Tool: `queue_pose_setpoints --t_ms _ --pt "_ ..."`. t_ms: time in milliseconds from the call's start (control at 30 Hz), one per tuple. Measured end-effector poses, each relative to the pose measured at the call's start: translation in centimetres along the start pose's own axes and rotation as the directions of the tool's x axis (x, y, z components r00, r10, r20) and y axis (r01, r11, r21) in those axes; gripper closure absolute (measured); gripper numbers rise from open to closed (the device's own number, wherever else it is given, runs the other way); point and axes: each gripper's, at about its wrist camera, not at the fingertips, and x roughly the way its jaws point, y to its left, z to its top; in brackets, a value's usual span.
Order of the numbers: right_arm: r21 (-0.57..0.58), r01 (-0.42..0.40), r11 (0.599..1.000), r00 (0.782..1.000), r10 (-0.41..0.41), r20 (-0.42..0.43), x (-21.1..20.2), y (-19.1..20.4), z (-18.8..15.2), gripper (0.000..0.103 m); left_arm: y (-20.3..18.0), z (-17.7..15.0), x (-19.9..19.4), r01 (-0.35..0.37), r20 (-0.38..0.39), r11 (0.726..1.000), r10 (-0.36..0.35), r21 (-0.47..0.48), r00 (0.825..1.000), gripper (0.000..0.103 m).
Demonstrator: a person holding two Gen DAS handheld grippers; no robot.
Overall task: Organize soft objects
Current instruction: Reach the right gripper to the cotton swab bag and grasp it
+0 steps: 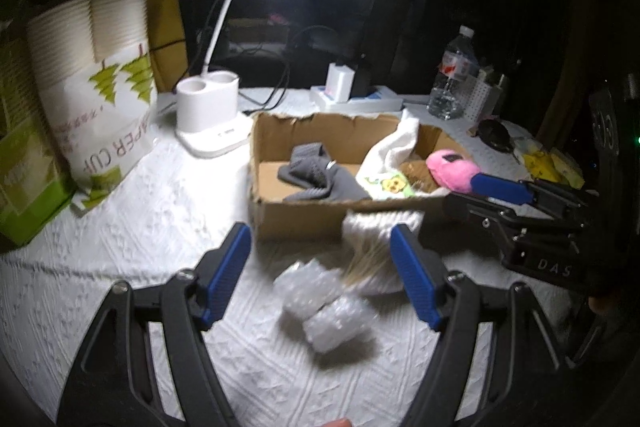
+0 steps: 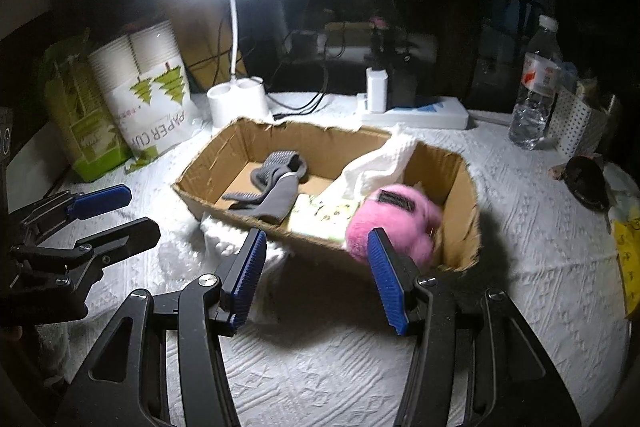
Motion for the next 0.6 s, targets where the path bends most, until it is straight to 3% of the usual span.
queue_pose_setpoints --t_ms 600 --pt "-0.011 -0.077 0.997 0.99 0.075 -0.123 4.8 3.5 -1.7 0.044 3.9 -3.5 1.6 -0.021 -0.063 0.997 0.016 -0.073 0.998 0.03"
